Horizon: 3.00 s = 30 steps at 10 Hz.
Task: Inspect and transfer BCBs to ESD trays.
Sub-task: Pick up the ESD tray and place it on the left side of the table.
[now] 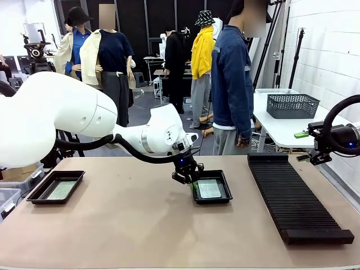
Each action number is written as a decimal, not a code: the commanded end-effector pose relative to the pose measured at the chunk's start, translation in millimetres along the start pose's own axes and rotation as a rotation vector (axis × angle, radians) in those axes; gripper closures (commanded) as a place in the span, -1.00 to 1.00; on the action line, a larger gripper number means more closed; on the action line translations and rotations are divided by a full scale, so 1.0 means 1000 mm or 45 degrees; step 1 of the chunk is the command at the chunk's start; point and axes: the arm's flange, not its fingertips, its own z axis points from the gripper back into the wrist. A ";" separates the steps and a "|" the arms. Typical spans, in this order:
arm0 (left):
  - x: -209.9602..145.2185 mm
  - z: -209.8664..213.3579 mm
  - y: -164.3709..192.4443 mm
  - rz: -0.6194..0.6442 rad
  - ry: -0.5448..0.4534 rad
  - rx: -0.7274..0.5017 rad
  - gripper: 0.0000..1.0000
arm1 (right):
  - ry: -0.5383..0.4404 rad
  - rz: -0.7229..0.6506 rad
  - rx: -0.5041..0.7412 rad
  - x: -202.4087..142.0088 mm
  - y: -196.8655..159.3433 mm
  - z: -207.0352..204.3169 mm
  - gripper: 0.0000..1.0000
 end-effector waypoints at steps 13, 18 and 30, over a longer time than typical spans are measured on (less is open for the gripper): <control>-0.020 0.026 0.056 -0.062 0.001 0.017 1.00 | -0.013 -0.016 -0.013 -0.002 0.002 -0.002 -1.00; -0.024 0.042 0.105 -0.061 -0.042 0.009 1.00 | -0.013 -0.016 -0.013 -0.002 0.002 -0.002 -1.00; -0.004 0.085 0.204 -0.104 -0.004 0.118 1.00 | -0.013 -0.016 -0.013 -0.002 0.002 -0.002 -1.00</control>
